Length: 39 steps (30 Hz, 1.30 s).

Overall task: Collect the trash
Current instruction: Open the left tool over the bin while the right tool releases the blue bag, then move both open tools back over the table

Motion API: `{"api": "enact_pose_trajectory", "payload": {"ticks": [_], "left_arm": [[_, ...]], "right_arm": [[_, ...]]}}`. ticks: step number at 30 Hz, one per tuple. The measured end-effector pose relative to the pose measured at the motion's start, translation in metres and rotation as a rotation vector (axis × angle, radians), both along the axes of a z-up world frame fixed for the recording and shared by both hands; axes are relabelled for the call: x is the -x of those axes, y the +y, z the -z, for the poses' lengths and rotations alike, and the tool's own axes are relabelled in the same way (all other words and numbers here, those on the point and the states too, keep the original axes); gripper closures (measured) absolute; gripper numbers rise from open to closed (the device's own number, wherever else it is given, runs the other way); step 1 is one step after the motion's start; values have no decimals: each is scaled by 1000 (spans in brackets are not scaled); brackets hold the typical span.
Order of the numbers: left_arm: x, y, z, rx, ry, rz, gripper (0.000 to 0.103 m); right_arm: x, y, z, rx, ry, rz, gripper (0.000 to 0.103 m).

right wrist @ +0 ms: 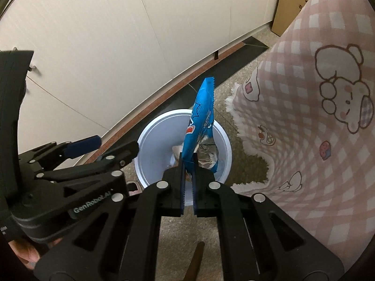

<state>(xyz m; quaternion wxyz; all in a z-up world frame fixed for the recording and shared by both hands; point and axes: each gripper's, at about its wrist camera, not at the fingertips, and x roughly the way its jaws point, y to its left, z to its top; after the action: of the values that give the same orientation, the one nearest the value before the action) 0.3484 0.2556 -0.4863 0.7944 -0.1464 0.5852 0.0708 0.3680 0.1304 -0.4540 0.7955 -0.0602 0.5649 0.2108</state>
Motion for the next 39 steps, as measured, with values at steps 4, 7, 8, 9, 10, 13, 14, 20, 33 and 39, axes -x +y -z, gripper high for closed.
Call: {"api": "enact_pose_trajectory", "payload": {"ticks": [4, 7, 8, 9, 10, 13, 14, 20, 33, 39], "left_arm": [[6, 10, 0, -37, 9, -29, 35], [11, 20, 1, -61, 18, -49, 34], [13, 23, 1, -68, 22, -59, 34], [15, 26, 2, -73, 25, -64, 34], [16, 28, 3, -78, 29, -70, 34], [20, 38, 7, -84, 43, -95, 34], [21, 39, 8, -82, 46, -100, 34], [25, 49, 13, -72, 62, -123, 34], [30, 42, 1, -74, 41, -120, 34], [38, 42, -35, -48, -14, -133, 34]], "right_arm": [[1, 3, 8, -2, 10, -13, 98], [1, 8, 15, -4, 25, -25, 98], [2, 9, 16, -4, 30, -28, 98], [1, 11, 18, -6, 38, -33, 98], [1, 13, 21, -7, 46, -38, 98], [-1, 19, 27, -12, 78, -54, 98], [-1, 21, 29, -15, 88, -56, 98], [-4, 27, 37, -15, 109, -51, 88], [1, 10, 18, -12, 68, -12, 50], [12, 6, -23, -20, -18, -21, 50]]}}
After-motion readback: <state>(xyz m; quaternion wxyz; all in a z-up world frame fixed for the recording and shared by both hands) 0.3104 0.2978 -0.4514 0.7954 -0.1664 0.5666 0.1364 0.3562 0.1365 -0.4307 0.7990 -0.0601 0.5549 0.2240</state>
